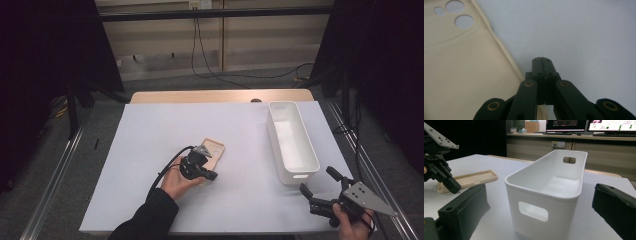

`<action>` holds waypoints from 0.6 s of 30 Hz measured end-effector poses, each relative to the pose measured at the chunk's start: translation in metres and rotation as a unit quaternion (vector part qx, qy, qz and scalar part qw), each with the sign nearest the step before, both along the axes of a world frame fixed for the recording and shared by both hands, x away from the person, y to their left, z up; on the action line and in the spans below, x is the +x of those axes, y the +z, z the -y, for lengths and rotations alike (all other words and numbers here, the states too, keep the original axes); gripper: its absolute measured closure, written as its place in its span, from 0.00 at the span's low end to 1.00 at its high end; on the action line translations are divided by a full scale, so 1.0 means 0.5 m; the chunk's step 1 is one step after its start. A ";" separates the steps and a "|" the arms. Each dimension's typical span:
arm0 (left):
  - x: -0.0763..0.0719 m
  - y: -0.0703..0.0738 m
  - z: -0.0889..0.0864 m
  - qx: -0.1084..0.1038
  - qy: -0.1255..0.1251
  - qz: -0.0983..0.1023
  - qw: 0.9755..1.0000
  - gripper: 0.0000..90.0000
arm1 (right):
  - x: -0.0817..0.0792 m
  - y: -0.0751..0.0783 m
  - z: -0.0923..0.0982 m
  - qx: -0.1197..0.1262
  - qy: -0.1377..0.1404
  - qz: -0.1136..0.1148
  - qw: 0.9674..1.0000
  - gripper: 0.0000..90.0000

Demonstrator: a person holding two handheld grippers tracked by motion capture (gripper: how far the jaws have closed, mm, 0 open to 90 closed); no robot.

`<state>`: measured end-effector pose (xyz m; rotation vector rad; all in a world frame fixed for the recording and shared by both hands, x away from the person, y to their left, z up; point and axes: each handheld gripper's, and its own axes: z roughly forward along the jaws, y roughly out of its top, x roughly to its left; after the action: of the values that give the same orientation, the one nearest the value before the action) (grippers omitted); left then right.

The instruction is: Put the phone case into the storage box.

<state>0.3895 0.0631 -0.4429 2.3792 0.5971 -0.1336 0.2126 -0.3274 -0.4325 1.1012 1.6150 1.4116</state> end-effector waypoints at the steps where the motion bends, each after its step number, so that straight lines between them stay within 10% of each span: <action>1: -0.001 -0.001 -0.004 -0.002 0.001 -0.002 1.000 1.00 | 0.000 0.000 0.000 0.000 0.000 0.000 1.000 0.00; 18: 0.000 -0.002 -0.012 -0.007 0.003 -0.005 1.000 1.00 | -0.001 0.000 0.000 -0.001 0.001 0.000 1.000 0.00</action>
<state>0.3894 0.0692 -0.4437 2.3638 0.6071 -0.1469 0.2123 -0.3272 -0.4325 1.0980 1.6187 1.4107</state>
